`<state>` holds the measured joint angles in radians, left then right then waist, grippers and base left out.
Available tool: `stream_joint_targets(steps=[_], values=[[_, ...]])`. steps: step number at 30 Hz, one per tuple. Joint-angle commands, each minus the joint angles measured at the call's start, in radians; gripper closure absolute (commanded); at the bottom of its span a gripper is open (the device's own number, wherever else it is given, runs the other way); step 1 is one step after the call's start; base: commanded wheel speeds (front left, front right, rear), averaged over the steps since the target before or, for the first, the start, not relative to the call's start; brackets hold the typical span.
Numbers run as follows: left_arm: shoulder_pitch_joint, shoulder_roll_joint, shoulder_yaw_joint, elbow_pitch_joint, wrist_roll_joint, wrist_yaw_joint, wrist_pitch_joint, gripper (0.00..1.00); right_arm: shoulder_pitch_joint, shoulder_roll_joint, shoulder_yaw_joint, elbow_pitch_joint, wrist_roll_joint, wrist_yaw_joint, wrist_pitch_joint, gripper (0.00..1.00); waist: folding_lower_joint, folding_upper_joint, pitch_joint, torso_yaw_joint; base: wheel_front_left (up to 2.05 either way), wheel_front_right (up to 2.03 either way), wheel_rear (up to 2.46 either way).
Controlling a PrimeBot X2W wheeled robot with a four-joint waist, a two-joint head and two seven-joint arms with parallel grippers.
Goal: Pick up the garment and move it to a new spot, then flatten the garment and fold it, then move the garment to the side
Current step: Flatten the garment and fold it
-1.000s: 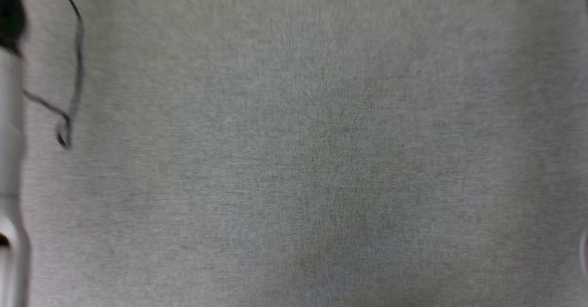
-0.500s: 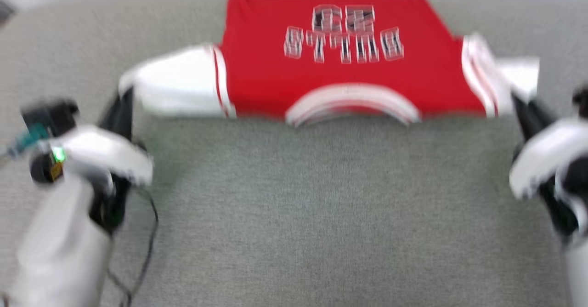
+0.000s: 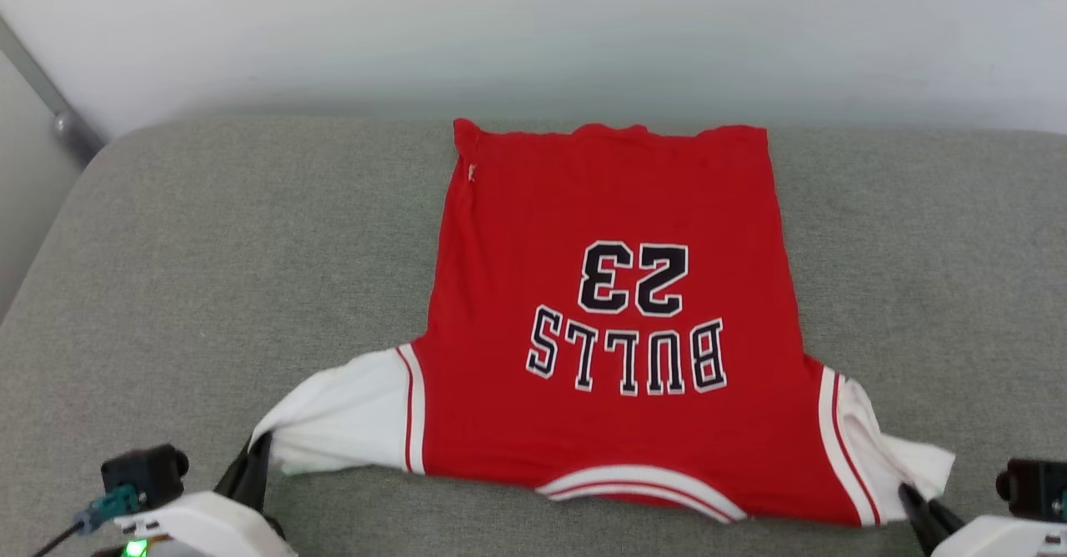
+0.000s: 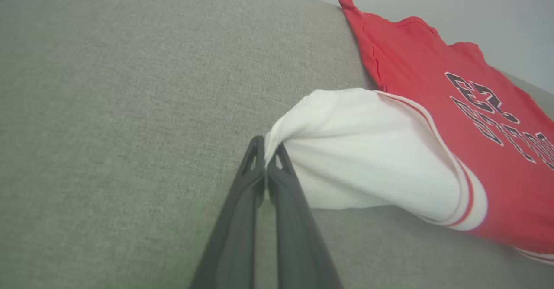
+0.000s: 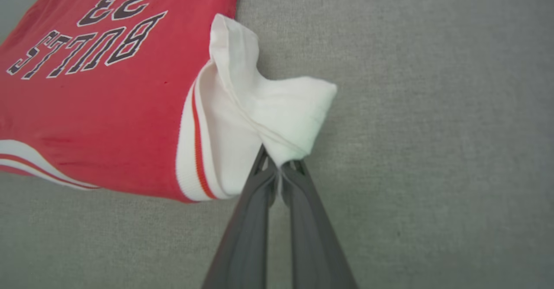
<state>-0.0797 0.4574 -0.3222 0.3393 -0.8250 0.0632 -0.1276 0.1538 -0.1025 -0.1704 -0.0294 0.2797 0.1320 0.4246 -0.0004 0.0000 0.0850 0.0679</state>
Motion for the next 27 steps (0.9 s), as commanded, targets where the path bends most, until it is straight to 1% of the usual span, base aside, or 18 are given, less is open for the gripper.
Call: stream_joint_targets(steps=[1, 5, 9, 10, 11, 12, 13, 18, 20, 24, 26, 27], values=[[0.036, 0.014, 0.011, -0.016, -0.006, 0.022, 0.005, 1.00, 0.034, 0.004, -0.015, -0.007, 0.005, -0.002, 0.007, 1.00, 0.0004, 0.0000, -0.017, -0.005, 0.00, 0.00, 0.00], [0.153, 0.032, 0.020, -0.094, -0.020, 0.082, 0.033, 1.00, 0.133, 0.020, -0.016, -0.008, 0.002, -0.002, 0.063, 1.00, 0.0004, 0.0000, -0.033, -0.008, 0.00, 0.00, 0.00], [0.227, 0.032, 0.007, -0.154, -0.022, 0.119, 0.056, 1.00, 0.205, 0.036, -0.021, 0.020, 0.015, -0.002, 0.146, 1.00, 0.0004, 0.0000, -0.038, -0.005, 0.00, 0.00, 0.00], [0.237, 0.029, 0.004, -0.168, -0.023, 0.124, 0.060, 1.00, 0.214, 0.039, -0.017, 0.023, 0.016, -0.002, 0.165, 0.87, 0.0004, 0.0000, -0.038, -0.005, 0.00, 0.00, 0.00], [0.242, 0.026, 0.000, -0.179, -0.021, 0.127, 0.059, 1.00, 0.216, 0.041, -0.019, 0.022, 0.021, -0.002, 0.176, 0.60, 0.0004, 0.0000, -0.035, -0.004, 0.00, 0.00, 0.00], [0.245, 0.024, -0.004, -0.188, -0.018, 0.128, 0.060, 1.00, 0.210, 0.043, -0.020, 0.017, 0.025, -0.002, 0.179, 0.12, 0.0004, 0.0000, -0.032, -0.003, 0.00, 0.00, 0.00], [0.243, 0.019, -0.010, -0.198, -0.014, 0.130, 0.060, 1.00, 0.199, 0.044, -0.019, 0.011, 0.024, -0.002, 0.177, 0.00, 0.0004, 0.0000, -0.029, -0.002, 0.00, 0.00, 0.00], [0.203, 0.012, -0.017, -0.249, 0.000, 0.124, 0.044, 1.00, 0.094, 0.031, -0.014, -0.034, 0.025, -0.002, 0.139, 0.00, 0.0004, 0.0000, 0.006, -0.003, 0.00, 0.00, 0.00], [0.187, 0.011, -0.019, -0.272, 0.009, 0.123, 0.036, 1.00, 0.024, 0.024, -0.031, -0.043, 0.020, -0.002, 0.101, 0.00, 0.0004, 0.0000, 0.029, -0.002, 0.00, 0.00, 0.00], [0.140, 0.005, -0.026, -0.322, 0.034, 0.127, 0.020, 1.00, -0.165, 0.011, -0.079, -0.005, 0.008, -0.002, 0.023, 0.00, 0.0004, 0.0000, 0.087, 0.011, 0.00, 0.00, 0.00], [0.120, -0.001, -0.028, -0.342, 0.043, 0.127, 0.009, 1.00, -0.264, -0.003, -0.093, 0.041, 0.004, -0.002, 0.006, 0.00, 0.0004, 0.0000, 0.116, 0.023, 0.00, 0.00, 0.00], [0.120, -0.001, -0.028, -0.342, 0.043, 0.127, 0.009, 1.00, -0.264, -0.003, -0.093, 0.041, 0.004, -0.002, 0.006, 0.00, 0.0004, 0.0000, 0.116, 0.023, 0.00, 0.00, 0.00]])
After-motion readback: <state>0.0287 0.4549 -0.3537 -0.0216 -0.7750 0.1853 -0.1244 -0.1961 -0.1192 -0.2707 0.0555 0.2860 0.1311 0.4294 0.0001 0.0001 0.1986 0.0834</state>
